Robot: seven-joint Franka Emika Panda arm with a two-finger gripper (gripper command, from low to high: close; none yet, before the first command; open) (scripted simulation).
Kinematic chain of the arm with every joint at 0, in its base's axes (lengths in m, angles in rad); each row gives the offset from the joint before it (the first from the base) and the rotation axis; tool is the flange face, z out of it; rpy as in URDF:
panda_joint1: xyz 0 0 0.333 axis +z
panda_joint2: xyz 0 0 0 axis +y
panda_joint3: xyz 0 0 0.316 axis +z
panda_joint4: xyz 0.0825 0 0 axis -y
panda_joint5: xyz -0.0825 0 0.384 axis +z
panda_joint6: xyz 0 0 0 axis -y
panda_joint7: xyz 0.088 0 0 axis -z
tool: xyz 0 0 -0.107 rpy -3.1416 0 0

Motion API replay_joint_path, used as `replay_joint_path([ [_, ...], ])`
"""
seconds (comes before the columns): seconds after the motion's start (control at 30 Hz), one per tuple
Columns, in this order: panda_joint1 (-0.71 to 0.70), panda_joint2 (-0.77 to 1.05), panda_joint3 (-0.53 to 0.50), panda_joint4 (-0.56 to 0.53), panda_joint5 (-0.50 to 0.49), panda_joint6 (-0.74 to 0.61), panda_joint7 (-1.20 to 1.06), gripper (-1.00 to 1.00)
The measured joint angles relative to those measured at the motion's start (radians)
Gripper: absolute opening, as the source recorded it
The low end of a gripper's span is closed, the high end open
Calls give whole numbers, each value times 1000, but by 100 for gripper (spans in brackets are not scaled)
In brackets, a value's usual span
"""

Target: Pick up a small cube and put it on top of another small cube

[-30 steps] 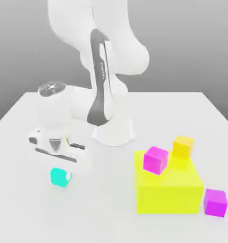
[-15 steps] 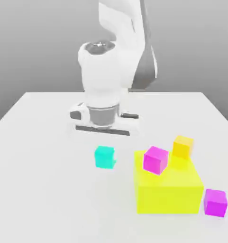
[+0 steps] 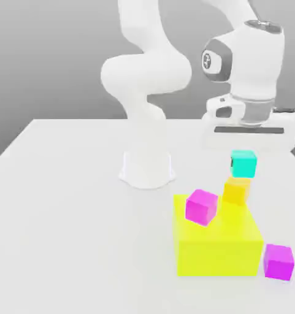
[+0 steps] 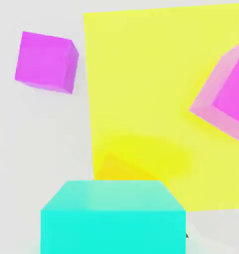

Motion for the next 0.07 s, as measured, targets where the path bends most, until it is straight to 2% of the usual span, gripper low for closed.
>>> replay_joint_path([
  [0.07,0,0,0,0,0,0,0,100],
])
